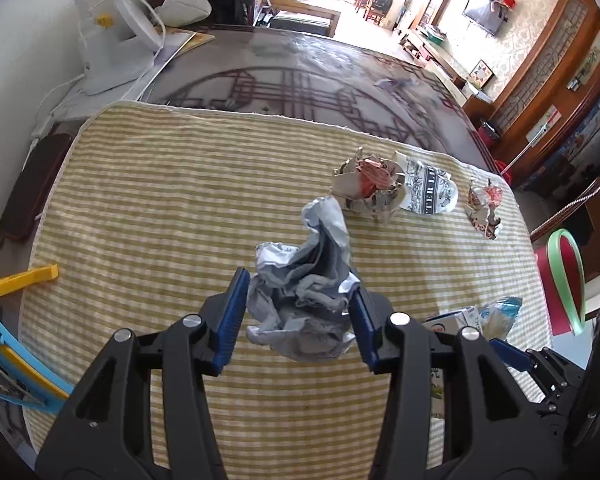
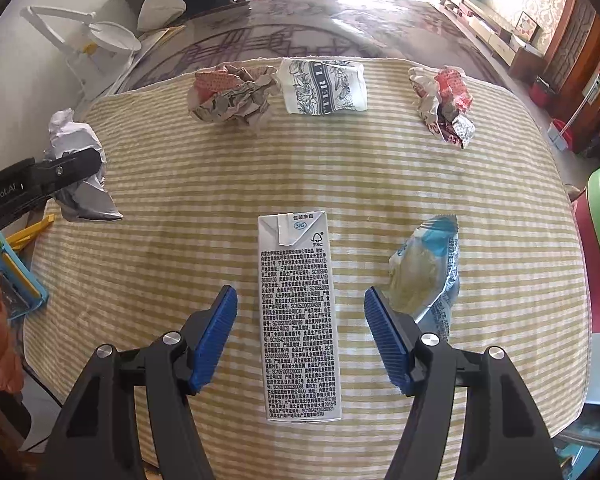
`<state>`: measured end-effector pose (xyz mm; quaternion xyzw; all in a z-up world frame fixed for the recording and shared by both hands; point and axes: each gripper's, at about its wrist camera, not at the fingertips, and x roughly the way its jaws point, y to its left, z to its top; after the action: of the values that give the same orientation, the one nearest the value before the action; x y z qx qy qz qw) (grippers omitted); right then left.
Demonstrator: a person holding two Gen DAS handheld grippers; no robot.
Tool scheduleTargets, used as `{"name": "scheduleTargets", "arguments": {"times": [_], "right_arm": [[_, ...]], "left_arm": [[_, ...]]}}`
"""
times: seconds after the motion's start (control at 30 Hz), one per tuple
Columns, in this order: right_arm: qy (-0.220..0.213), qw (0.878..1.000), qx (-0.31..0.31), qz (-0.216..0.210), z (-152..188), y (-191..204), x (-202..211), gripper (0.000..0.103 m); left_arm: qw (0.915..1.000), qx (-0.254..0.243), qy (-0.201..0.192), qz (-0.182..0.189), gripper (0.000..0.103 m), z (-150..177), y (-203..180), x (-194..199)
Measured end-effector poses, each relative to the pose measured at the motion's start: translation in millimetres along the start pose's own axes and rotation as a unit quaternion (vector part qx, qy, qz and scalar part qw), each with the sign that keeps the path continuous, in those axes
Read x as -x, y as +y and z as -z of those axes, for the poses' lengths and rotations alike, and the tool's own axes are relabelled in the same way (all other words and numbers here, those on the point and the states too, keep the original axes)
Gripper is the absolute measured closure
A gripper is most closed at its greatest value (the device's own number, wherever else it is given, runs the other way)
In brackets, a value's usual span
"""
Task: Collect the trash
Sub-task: 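Carry the milk carton and tissue over the red bucket with both tools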
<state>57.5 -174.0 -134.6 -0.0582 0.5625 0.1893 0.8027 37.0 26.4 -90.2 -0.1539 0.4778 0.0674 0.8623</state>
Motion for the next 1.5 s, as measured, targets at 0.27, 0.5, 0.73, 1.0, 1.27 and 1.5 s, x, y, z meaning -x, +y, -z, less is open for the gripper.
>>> {"name": "scheduleTargets", "arguments": {"times": [0.27,0.5,0.73,1.0,1.27,1.5], "right_arm": [[0.003,1.0,0.02,0.008,1.7,5.4,-0.9,0.039],[0.002,1.0,0.021,0.014,2.5,2.1,2.7,0.039],[0.003,1.0,0.028,0.009,6.1,0.8,3.3,0.041],[0.009,0.999,0.037,0.003,11.7,4.7,3.9,0.067],[-0.057,0.998,0.029,0.009,-1.5,3.1,39.8,0.067],[-0.086,0.996,0.028,0.01,-10.1,4.1,59.6,0.067]], "left_arm": [[1.0,-0.001,-0.007,-0.001,0.058,0.6,0.1,2.1],[0.9999,-0.005,-0.012,-0.002,0.058,2.5,-4.9,5.6],[1.0,-0.007,-0.003,-0.004,0.058,7.4,-6.9,1.6],[1.0,-0.006,0.003,-0.007,0.057,12.4,-7.9,0.4],[1.0,-0.007,-0.006,0.004,0.058,10.2,-12.5,10.3],[0.9996,-0.009,-0.019,0.019,0.058,4.6,-20.9,24.2]]}}
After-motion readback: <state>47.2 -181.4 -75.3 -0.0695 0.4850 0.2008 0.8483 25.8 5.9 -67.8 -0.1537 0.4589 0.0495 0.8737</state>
